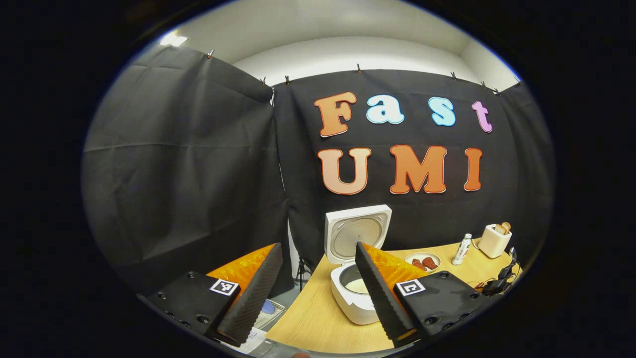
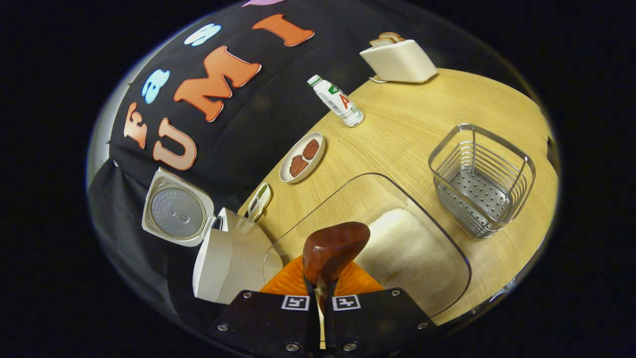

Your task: Close the left gripper, press the button to open the rice cooker; take a wooden spoon from the chopstick holder with the right hand, scoop a spoonful of rice and pour it into the rice cooker, then put the wooden spoon back into the chopstick holder.

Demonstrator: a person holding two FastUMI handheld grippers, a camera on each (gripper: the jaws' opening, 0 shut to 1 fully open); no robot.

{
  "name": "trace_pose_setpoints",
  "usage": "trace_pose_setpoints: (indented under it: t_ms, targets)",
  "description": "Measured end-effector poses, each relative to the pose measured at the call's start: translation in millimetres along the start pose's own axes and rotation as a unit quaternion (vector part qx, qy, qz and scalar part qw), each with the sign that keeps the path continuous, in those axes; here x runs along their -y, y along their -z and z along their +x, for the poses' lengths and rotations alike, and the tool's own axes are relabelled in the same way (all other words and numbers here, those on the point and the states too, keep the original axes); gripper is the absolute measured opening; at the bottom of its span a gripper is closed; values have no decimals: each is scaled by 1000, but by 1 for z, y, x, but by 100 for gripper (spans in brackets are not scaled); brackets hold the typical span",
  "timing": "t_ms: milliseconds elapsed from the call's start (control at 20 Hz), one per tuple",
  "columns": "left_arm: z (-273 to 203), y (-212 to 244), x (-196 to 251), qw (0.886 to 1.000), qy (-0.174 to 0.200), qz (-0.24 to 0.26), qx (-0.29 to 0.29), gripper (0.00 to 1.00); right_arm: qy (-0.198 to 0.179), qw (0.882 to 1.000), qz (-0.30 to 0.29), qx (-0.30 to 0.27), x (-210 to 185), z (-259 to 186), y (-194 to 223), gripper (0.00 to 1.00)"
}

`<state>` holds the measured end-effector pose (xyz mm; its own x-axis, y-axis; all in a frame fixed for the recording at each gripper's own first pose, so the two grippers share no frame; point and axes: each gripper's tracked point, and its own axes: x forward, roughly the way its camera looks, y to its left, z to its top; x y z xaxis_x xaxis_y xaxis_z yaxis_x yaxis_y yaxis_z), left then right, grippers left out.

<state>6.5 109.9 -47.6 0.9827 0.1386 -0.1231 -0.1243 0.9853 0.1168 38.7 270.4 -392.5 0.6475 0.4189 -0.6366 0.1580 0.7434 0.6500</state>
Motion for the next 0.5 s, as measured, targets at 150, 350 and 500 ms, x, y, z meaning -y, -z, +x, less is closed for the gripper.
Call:
trace_pose_setpoints:
  t_ms: [150, 350, 500]
  targets:
    - [-2, -2, 4, 1000, 3, 0, 2, 100, -11, 999, 45, -1, 2, -6, -9, 2]
    - [-3, -6, 7, 1000, 7, -1, 7, 99, -3, 999, 46, 25, 7, -20, -31, 3]
    - [-2, -9, 8, 1000, 10, -3, 11, 100, -11, 997, 61, 37, 0, -32, -50, 2]
